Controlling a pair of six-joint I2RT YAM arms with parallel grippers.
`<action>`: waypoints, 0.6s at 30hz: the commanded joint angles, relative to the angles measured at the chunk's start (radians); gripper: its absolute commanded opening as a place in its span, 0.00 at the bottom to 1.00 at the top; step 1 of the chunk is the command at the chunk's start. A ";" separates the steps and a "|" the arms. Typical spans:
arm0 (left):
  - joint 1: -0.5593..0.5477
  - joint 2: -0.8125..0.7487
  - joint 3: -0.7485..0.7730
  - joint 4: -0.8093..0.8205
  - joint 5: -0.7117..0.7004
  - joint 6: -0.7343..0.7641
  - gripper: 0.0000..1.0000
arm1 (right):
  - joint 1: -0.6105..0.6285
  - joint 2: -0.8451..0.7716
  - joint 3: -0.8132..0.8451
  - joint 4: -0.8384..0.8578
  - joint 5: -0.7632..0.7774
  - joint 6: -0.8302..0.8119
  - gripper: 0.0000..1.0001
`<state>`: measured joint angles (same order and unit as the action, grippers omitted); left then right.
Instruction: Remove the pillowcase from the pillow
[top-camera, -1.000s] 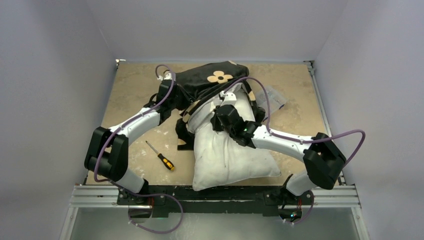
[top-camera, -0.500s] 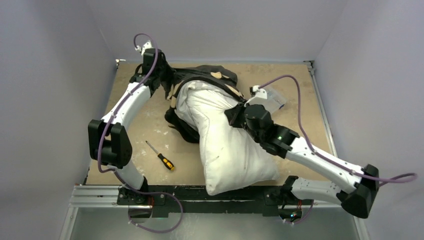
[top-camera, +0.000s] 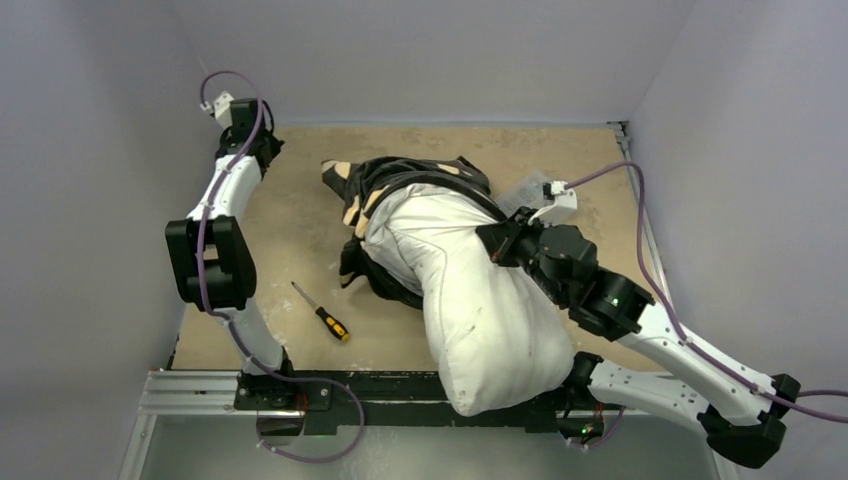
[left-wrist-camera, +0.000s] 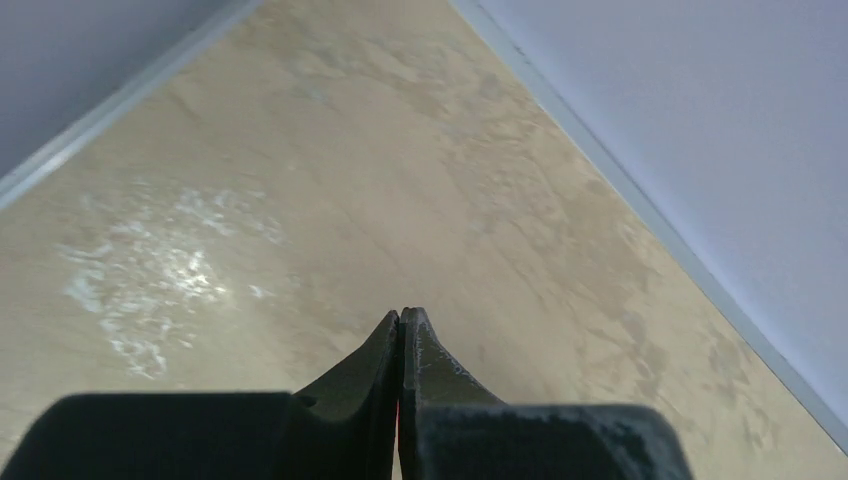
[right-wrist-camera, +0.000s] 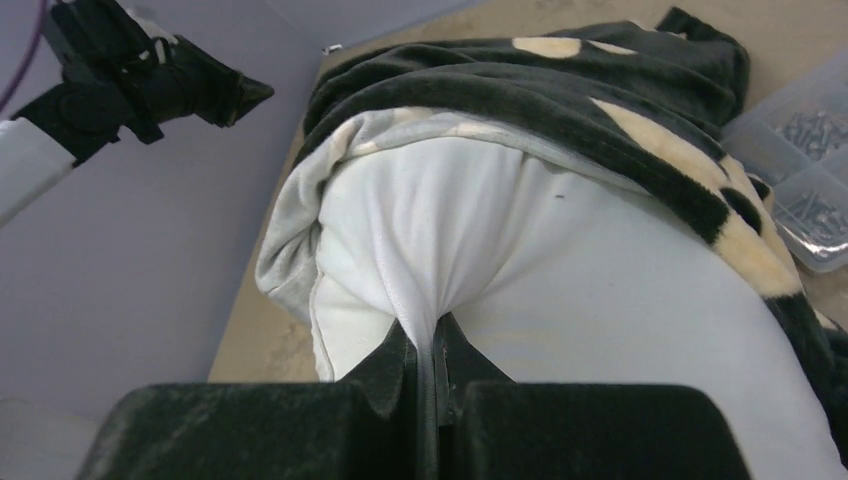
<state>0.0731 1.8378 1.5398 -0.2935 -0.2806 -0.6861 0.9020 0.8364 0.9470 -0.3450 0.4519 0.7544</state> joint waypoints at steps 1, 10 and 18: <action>0.015 -0.012 0.040 0.047 0.052 0.037 0.00 | -0.008 -0.070 0.024 0.243 -0.026 -0.064 0.00; 0.013 -0.210 -0.305 0.271 0.498 -0.187 0.57 | -0.009 0.067 -0.006 0.340 -0.068 -0.107 0.00; 0.006 -0.446 -0.587 0.557 0.610 -0.306 0.72 | -0.010 0.085 -0.050 0.398 -0.109 -0.118 0.00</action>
<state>0.0803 1.4849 1.0203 0.0254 0.2157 -0.9028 0.8967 0.9485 0.8894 -0.1596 0.3481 0.6552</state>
